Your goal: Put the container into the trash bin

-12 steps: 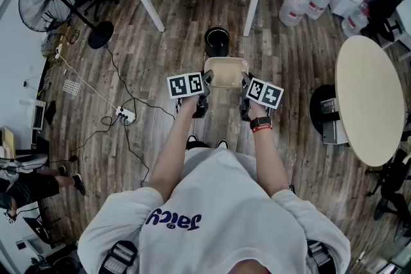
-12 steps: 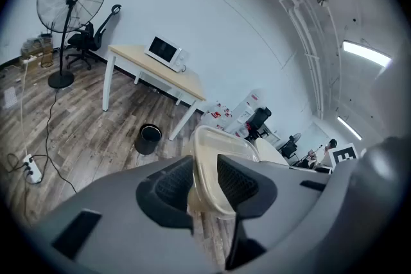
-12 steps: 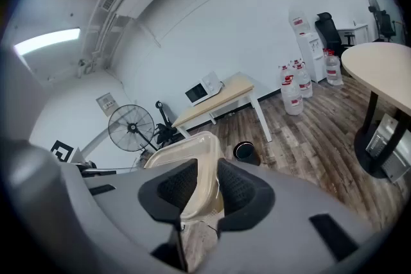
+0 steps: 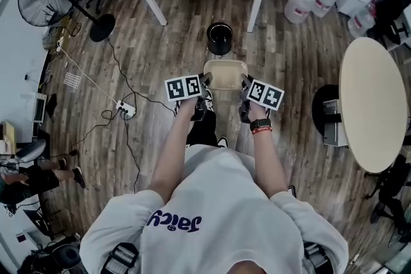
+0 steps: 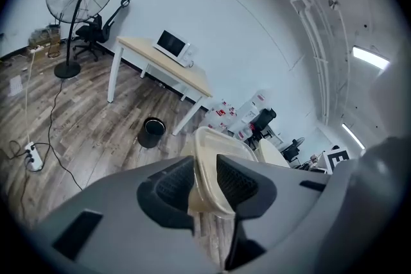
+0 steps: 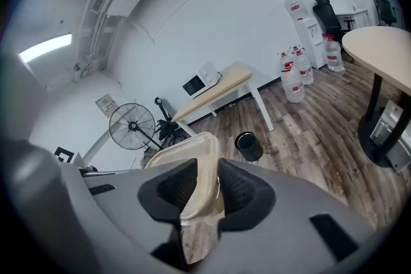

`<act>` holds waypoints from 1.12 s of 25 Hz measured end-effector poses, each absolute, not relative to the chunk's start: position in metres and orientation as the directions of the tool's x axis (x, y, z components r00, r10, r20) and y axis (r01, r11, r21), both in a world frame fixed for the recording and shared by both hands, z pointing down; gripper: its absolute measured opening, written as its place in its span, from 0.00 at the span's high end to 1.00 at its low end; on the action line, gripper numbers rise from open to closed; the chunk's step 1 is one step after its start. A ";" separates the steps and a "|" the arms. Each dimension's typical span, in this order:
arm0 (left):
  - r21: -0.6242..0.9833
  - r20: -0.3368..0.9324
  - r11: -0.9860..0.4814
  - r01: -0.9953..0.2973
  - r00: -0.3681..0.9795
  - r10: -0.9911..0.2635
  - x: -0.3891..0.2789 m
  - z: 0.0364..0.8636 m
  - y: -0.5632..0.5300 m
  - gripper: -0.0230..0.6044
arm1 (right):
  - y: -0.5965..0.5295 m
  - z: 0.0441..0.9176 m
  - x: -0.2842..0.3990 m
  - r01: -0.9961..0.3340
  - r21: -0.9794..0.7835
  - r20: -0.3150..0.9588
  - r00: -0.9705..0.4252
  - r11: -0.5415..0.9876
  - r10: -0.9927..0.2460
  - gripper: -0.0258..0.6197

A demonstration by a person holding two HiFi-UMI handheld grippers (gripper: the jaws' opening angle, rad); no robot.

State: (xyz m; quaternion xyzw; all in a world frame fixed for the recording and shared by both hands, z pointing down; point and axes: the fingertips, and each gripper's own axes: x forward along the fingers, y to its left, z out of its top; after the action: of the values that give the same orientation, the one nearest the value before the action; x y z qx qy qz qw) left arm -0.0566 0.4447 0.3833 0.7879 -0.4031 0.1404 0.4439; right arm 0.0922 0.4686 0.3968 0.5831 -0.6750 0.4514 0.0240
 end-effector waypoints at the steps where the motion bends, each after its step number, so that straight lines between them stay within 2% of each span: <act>1: 0.585 0.582 -0.281 -0.760 0.636 -0.507 -0.057 0.387 0.439 0.76 | 0.463 0.402 0.092 -0.810 -0.578 0.568 -0.312 -0.099 -0.762 0.77; 11: 0.583 0.584 -0.279 -0.763 0.633 -0.508 -0.048 0.402 0.331 0.76 | 0.361 0.419 0.100 -0.807 -0.575 0.596 -0.296 -0.139 -0.747 0.76; 28: 0.593 0.631 -0.208 -0.778 0.609 -0.480 -0.081 0.417 0.113 0.76 | 0.147 0.438 0.065 -0.809 -0.564 0.675 -0.339 -0.162 -0.655 0.74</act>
State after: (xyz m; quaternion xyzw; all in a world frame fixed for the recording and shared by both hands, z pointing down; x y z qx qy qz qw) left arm -0.0813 0.1134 0.4172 0.7610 -0.4132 0.1570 0.4749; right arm 0.0650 0.1473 0.4377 0.5698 -0.6427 0.5065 0.0761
